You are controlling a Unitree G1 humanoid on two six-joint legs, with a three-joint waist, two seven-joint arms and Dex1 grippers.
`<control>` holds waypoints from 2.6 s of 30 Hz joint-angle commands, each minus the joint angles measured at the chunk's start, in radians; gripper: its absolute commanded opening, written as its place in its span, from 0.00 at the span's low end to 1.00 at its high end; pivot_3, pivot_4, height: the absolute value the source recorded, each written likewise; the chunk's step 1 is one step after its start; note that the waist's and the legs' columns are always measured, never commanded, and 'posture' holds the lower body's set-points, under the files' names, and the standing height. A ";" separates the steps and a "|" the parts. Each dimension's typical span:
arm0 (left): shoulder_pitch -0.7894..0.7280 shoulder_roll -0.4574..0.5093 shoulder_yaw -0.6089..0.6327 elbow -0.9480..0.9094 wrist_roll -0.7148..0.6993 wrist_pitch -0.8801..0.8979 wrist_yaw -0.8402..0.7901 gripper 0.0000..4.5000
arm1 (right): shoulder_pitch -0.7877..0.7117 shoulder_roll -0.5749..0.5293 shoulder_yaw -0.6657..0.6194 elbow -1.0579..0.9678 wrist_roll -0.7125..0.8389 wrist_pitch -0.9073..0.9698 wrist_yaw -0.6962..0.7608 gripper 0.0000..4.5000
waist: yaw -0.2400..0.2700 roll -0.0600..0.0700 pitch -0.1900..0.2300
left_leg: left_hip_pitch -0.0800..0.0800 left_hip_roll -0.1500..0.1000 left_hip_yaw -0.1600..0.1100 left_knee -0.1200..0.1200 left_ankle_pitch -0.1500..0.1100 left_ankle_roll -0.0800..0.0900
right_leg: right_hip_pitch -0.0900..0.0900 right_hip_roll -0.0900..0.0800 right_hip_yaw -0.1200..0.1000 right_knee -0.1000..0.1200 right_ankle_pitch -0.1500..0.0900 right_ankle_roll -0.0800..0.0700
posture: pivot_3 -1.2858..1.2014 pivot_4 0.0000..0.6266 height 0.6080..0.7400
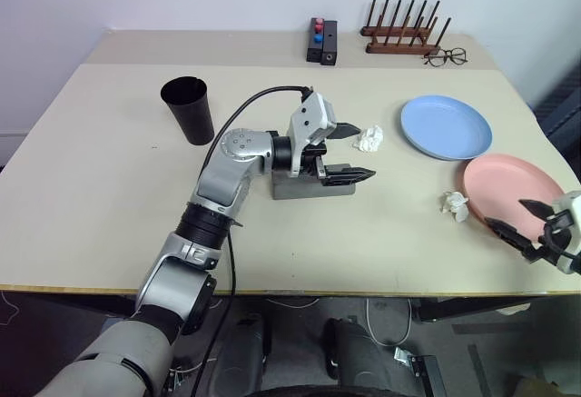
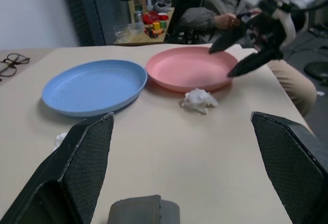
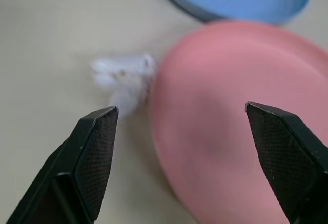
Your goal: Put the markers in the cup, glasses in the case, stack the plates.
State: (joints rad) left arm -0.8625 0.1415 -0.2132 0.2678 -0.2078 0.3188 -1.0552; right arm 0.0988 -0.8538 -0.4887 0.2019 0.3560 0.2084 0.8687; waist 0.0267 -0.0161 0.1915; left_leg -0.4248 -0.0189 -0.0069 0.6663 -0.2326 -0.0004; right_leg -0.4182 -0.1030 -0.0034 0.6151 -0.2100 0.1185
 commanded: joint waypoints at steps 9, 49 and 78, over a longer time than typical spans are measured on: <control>-0.052 0.013 -0.017 -0.083 -0.029 0.057 -0.005 1.00 | -0.181 -0.025 0.103 0.309 -0.079 -0.108 0.051 0.48 | -0.017 0.001 0.000 | 0.001 0.000 0.000 0.000 0.000 0.000 | 0.000 0.000 0.000 -0.001 0.000 0.000 | 0.52 0.24 1.00; 0.061 0.133 -0.038 -0.179 -0.018 0.156 0.072 1.00 | -0.996 0.132 0.442 0.844 -0.312 -0.402 0.031 0.01 | -0.029 0.003 0.001 | 0.005 -0.001 -0.001 -0.003 0.000 0.000 | 0.005 0.000 0.000 -0.003 0.001 0.001 | 0.52 0.24 1.00; 0.086 0.175 -0.094 -0.210 -0.043 0.177 -0.002 1.00 | -0.550 -0.116 0.193 0.173 -0.008 0.140 0.342 0.98 | -0.022 0.004 0.002 | 0.005 -0.001 -0.002 -0.003 0.000 0.000 | 0.005 0.000 0.000 -0.002 -0.001 0.000 | 0.52 0.24 1.00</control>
State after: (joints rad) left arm -0.7482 0.3236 -0.3030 0.0647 -0.2482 0.5201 -1.0477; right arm -0.4652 -0.9414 -0.2447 0.4421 0.3087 0.3161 1.2142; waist 0.0048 -0.0116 0.1932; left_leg -0.4196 -0.0195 -0.0086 0.6634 -0.2327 -0.0005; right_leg -0.4129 -0.1033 -0.0031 0.6125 -0.2105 0.1183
